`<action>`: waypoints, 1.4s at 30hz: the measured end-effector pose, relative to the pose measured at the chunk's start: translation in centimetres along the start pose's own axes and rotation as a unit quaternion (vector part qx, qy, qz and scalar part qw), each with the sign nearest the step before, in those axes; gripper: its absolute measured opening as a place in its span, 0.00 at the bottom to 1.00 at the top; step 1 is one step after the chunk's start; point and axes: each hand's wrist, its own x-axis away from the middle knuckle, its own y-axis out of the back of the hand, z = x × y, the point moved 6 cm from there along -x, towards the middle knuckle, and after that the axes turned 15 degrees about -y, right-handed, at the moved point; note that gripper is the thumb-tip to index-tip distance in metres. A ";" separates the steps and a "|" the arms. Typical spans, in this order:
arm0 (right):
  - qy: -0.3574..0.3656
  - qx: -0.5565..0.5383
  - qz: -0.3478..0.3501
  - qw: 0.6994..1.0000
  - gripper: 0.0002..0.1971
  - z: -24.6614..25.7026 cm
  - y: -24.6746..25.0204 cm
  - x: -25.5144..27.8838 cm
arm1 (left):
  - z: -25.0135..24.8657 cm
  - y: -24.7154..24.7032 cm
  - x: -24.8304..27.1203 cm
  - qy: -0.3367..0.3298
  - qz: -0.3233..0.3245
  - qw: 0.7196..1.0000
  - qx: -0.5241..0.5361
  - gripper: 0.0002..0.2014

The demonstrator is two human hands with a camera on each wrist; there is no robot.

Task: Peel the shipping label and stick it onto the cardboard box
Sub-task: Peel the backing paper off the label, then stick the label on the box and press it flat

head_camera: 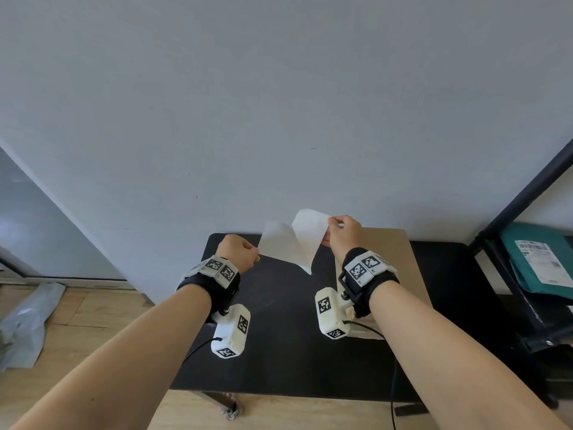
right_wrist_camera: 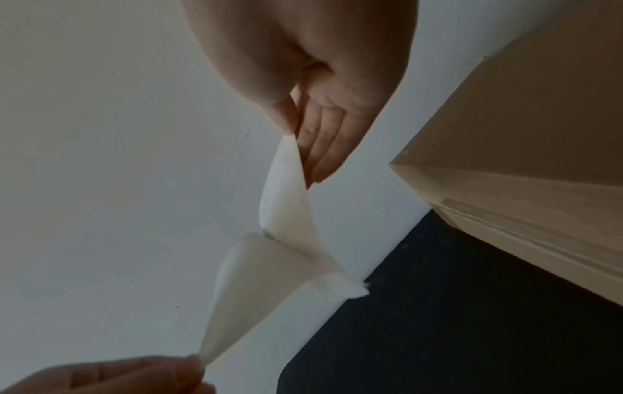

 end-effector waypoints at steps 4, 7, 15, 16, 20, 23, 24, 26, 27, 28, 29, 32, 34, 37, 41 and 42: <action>-0.012 0.000 -0.055 0.998 0.05 -0.4 1.2 -1.2 | 1.6 0.1 -0.3 0.026 -0.002 1.000 -0.007 0.19; -0.020 0.008 -0.073 0.997 0.06 -0.6 1.8 -1.5 | 2.5 0.2 -0.7 0.044 -0.003 0.999 -0.018 0.18; -0.034 0.006 -0.151 0.988 0.15 -1.8 4.5 -2.7 | 4.3 -1.1 -1.5 0.074 0.024 0.996 -0.039 0.11; -0.037 0.001 -0.156 0.987 0.15 -1.9 4.8 -2.8 | 4.4 -1.4 -1.4 0.075 0.028 0.996 -0.041 0.10; -0.052 0.002 -0.148 0.988 0.15 -2.4 5.5 -3.0 | 4.4 -2.9 -1.2 0.073 0.057 0.995 -0.048 0.10; -0.054 0.000 -0.127 0.990 0.13 -2.6 5.2 -3.1 | 3.8 -4.0 -1.3 0.058 0.077 0.994 -0.051 0.11; -0.050 0.001 -0.121 0.991 0.12 -2.7 5.1 -3.1 | 3.5 -4.3 -1.4 0.049 0.084 0.994 -0.053 0.12; -0.039 0.015 -0.108 0.993 0.09 -2.6 4.6 -3.0 | 3.0 -4.8 -1.5 0.036 0.095 0.993 -0.054 0.14; -0.035 0.023 -0.103 0.994 0.07 -2.5 4.3 -2.9 | 2.7 -4.9 -1.5 0.031 0.099 0.993 -0.057 0.14; -0.032 0.027 -0.098 0.994 0.06 -2.5 4.1 -2.8 | 2.4 -5.0 -1.5 0.027 0.103 0.992 -0.062 0.13; -0.032 0.028 -0.094 0.995 0.05 -2.5 3.9 -2.7 | 2.1 -5.1 -1.5 0.025 0.105 0.992 -0.066 0.13; -0.033 0.025 -0.080 0.996 0.05 -2.2 3.4 -2.3 | 0.3 -5.2 -1.6 -0.005 0.113 0.990 -0.081 0.12; -0.033 0.019 -0.064 0.997 0.05 -1.9 2.9 -1.9 | -1.8 -5.1 -1.6 -0.048 0.109 0.989 -0.082 0.11; -0.025 0.020 -0.038 0.999 0.05 -0.9 1.8 -1.0 | -5.6 -5.1 -1.7 -0.117 0.089 0.985 -0.090 0.12; -0.010 0.021 -0.010 1.000 0.03 0.7 0.2 0.2 | -9.5 -5.2 -1.4 -0.178 0.080 0.973 -0.120 0.22; -0.005 0.021 -0.009 1.000 0.03 1.1 0.0 0.5 | -10.1 -5.2 -1.3 -0.186 0.077 0.970 -0.139 0.25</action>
